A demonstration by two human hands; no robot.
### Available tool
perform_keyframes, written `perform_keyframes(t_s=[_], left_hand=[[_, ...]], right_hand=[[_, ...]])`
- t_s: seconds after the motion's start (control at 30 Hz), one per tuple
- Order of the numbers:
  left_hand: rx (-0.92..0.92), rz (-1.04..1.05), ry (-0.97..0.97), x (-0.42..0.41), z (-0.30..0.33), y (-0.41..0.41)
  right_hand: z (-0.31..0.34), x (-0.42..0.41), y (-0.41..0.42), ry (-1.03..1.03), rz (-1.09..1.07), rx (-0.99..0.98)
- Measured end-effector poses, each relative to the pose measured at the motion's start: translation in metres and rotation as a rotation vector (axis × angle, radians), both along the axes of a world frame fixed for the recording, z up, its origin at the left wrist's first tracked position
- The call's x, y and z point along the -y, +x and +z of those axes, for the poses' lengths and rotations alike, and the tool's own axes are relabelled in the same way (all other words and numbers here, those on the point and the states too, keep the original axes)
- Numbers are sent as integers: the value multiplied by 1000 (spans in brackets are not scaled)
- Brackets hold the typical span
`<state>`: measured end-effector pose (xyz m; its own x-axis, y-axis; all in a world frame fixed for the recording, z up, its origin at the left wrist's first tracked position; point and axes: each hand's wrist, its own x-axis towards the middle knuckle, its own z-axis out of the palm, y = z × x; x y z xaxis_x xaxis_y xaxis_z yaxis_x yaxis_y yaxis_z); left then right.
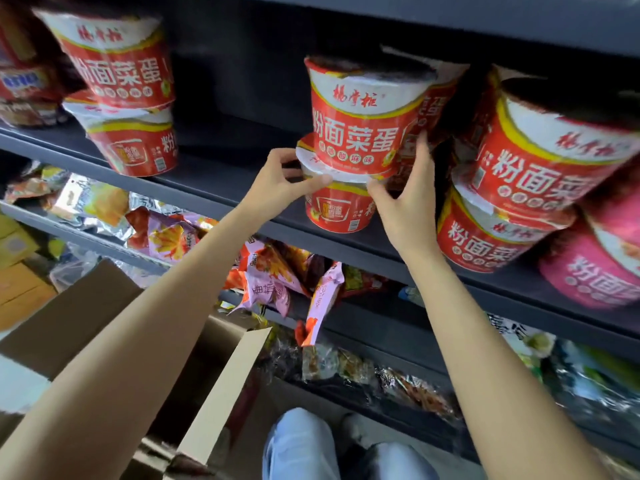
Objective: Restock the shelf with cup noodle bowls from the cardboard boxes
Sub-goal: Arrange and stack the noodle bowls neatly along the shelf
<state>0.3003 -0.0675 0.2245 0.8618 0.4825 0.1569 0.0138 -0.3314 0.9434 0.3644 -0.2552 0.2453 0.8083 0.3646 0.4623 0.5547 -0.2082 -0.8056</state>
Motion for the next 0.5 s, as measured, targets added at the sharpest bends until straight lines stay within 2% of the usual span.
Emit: perform_keyframes(t_s=[0.1, 0.17, 0.33, 0.43, 0.5], left_hand=[[-62, -111, 6, 0, 2, 2], [-69, -150, 85, 1, -4, 7], [43, 48, 159, 29, -19, 20], [87, 77, 149, 47, -26, 29], [97, 87, 132, 55, -27, 33]], right_hand=[[14, -3, 4, 71, 27, -42], [21, -13, 6, 52, 21, -49], [25, -34, 5, 35, -146, -32], [26, -29, 14, -3, -258, 18], [24, -22, 21, 23, -236, 41]])
